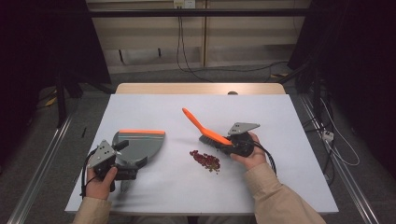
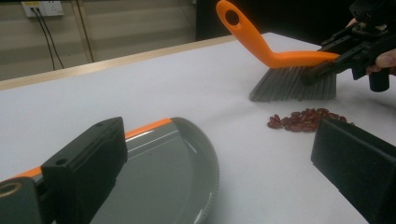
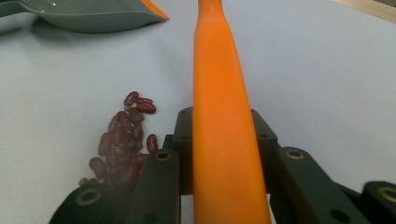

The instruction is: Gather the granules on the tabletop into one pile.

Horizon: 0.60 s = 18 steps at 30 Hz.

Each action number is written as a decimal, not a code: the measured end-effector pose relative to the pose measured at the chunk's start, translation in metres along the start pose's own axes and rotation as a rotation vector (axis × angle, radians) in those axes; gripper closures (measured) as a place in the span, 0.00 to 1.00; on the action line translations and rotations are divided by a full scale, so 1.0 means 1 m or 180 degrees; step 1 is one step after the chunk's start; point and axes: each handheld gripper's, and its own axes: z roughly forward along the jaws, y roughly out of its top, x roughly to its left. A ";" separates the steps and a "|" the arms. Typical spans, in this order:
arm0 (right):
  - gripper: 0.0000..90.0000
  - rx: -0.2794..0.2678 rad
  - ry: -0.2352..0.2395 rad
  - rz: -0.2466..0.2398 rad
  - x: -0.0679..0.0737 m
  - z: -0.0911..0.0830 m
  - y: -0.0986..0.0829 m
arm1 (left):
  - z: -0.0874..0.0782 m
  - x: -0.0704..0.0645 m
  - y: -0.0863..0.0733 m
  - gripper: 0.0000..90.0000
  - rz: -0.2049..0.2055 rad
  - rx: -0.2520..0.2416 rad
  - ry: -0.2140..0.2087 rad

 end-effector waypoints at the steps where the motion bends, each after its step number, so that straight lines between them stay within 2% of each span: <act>1: 0.79 -0.0016 0.0031 0.0010 0.001 0.000 -0.001 | 0.000 0.000 0.000 0.04 0.0004 -0.0003 -0.0005; 3: 0.79 -0.0018 0.0058 -0.0036 0.004 0.000 -0.001 | 0.000 0.000 0.000 0.04 0.0001 0.0000 -0.0005; 5: 0.79 -0.0070 0.0165 0.0003 0.007 0.000 -0.002 | 0.000 0.000 0.000 0.04 -0.0001 -0.0001 -0.0002; 6: 0.79 -0.0063 0.0185 -0.0028 0.009 0.000 -0.002 | 0.000 0.000 0.000 0.04 -0.0002 -0.0002 -0.0003; 10: 0.79 -0.0042 0.0220 -0.0147 0.015 0.000 -0.001 | 0.001 -0.001 0.000 0.04 -0.0004 -0.0002 -0.0006; 18: 0.79 -0.0066 0.0342 -0.0209 0.018 -0.003 -0.004 | 0.001 -0.001 -0.001 0.04 -0.0003 0.0007 -0.0006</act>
